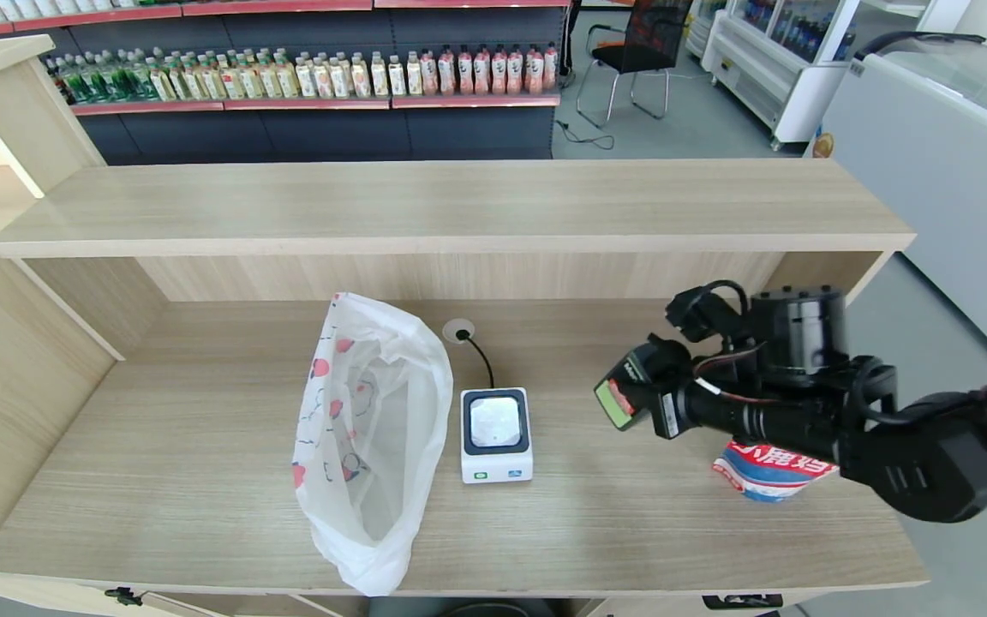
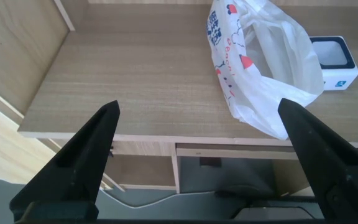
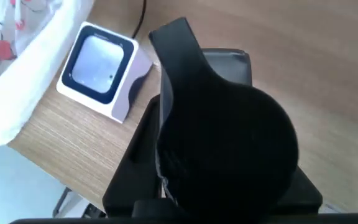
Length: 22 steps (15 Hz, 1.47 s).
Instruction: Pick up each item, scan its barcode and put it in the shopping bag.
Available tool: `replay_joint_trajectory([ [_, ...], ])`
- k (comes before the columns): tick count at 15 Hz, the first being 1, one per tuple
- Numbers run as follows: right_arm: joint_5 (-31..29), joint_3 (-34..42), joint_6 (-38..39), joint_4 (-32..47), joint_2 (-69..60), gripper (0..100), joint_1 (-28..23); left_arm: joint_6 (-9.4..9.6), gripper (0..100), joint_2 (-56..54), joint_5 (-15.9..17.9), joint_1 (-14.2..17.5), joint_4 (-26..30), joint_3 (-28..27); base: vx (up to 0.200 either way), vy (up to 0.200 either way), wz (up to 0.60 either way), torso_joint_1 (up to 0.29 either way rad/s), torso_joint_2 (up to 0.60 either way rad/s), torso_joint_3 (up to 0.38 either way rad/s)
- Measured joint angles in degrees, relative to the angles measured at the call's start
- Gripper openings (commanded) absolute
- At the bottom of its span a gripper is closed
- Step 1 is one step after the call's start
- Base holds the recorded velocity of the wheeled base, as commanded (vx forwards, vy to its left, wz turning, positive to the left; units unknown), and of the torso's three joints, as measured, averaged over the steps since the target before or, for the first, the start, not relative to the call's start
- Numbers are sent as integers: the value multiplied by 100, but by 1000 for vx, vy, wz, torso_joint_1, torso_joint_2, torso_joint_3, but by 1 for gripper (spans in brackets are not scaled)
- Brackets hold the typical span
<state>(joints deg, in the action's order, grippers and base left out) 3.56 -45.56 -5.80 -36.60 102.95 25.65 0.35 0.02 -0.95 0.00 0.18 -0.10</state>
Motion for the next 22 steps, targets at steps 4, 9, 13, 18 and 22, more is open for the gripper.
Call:
replay_joint_trajectory([
  [4,-11,846,-2699,-33,-1320,0,-453,0,100,0,0,0,0,0,0,0,0,0,0,0],
  [9,2800,1449,-6938,-73,-2283,0,-1701,-2,100,0,2,0,0,0,0,0,0,0,0,0],
  [13,4742,1535,-11759,1076,-2384,0,-2130,0,100,0,2,0,0,0,0,0,0,0,0,0],
  [18,5350,1340,-14835,2464,-2020,0,-534,-2,100,0,0,0,0,0,0,0,0,0,0,0],
  [22,5865,1147,-15285,1703,-1591,0,690,-2,100,0,0,0,0,2,0,0,0,0,0,0],
])
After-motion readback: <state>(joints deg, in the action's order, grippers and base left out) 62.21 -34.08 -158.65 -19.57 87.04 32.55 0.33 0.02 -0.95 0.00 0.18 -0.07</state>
